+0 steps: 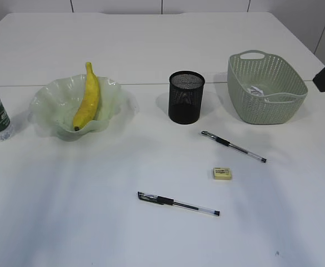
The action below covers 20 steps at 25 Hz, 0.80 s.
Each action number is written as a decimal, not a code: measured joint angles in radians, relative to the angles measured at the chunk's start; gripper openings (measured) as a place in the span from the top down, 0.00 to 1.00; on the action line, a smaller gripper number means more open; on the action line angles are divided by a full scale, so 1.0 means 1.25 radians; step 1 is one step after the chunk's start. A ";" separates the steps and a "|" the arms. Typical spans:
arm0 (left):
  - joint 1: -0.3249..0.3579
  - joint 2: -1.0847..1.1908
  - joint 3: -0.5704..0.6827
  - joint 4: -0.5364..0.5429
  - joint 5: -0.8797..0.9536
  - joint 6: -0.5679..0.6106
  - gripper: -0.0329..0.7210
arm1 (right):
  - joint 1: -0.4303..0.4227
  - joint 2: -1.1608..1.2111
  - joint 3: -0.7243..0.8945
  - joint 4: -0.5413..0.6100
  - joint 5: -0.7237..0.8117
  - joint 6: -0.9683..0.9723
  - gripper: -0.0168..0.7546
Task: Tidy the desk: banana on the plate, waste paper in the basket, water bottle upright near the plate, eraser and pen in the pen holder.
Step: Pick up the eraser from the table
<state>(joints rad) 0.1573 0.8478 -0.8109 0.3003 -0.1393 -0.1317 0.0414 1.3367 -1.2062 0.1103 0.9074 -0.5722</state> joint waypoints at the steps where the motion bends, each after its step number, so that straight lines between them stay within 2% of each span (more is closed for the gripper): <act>1: 0.000 0.000 0.000 0.000 0.001 0.000 0.24 | 0.000 0.008 0.000 0.000 0.000 -0.004 0.28; 20: 0.000 0.000 0.000 0.001 0.029 0.000 0.24 | 0.000 0.118 0.000 0.012 -0.010 -0.180 0.28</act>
<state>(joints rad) 0.1573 0.8478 -0.8109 0.3018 -0.1031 -0.1317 0.0414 1.4848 -1.2062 0.1251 0.8952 -0.7974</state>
